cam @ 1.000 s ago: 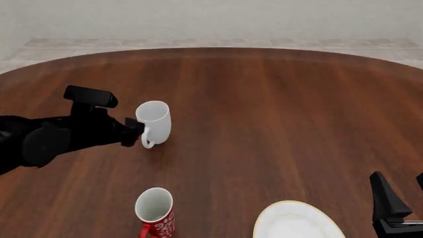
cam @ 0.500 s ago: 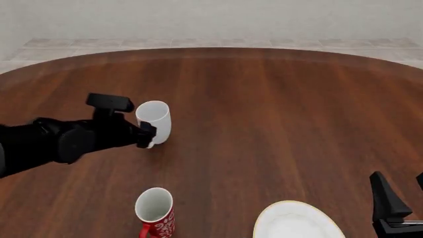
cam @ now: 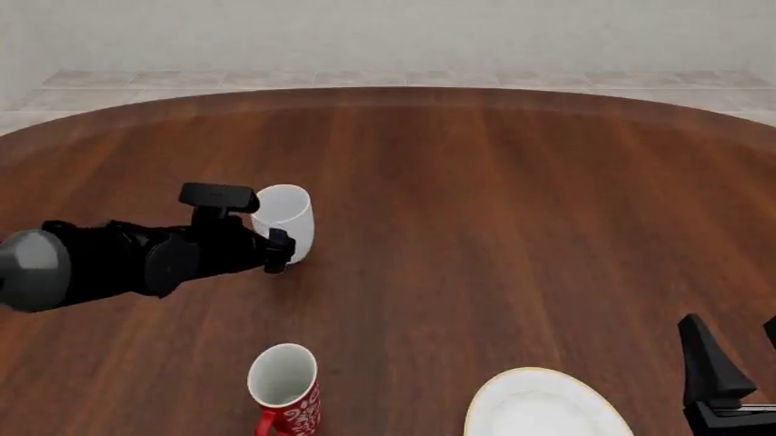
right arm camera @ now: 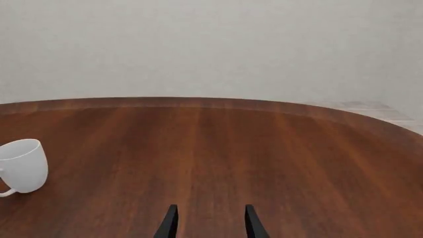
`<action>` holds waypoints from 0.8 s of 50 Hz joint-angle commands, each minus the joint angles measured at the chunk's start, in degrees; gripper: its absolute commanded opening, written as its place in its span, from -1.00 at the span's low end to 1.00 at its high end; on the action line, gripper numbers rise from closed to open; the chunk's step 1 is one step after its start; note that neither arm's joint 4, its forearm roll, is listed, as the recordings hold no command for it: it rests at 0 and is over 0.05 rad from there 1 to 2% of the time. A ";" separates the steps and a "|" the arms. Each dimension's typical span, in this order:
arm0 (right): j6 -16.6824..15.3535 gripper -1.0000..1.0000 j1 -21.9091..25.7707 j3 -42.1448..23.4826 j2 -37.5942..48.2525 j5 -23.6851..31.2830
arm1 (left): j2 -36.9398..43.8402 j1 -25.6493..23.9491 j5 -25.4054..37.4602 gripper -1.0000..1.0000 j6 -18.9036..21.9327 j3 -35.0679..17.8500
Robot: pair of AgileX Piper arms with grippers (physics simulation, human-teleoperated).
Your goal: Put the white mug on the plate.
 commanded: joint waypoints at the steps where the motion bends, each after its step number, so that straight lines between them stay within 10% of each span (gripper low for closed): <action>1: 0.02 1.00 -0.01 0.03 0.05 -0.09 | 3.23 0.62 -1.91 1.00 -0.27 -0.52; 40: 0.02 1.00 0.00 0.03 0.04 -0.09 | 11.62 1.66 -4.37 1.00 -0.67 -2.75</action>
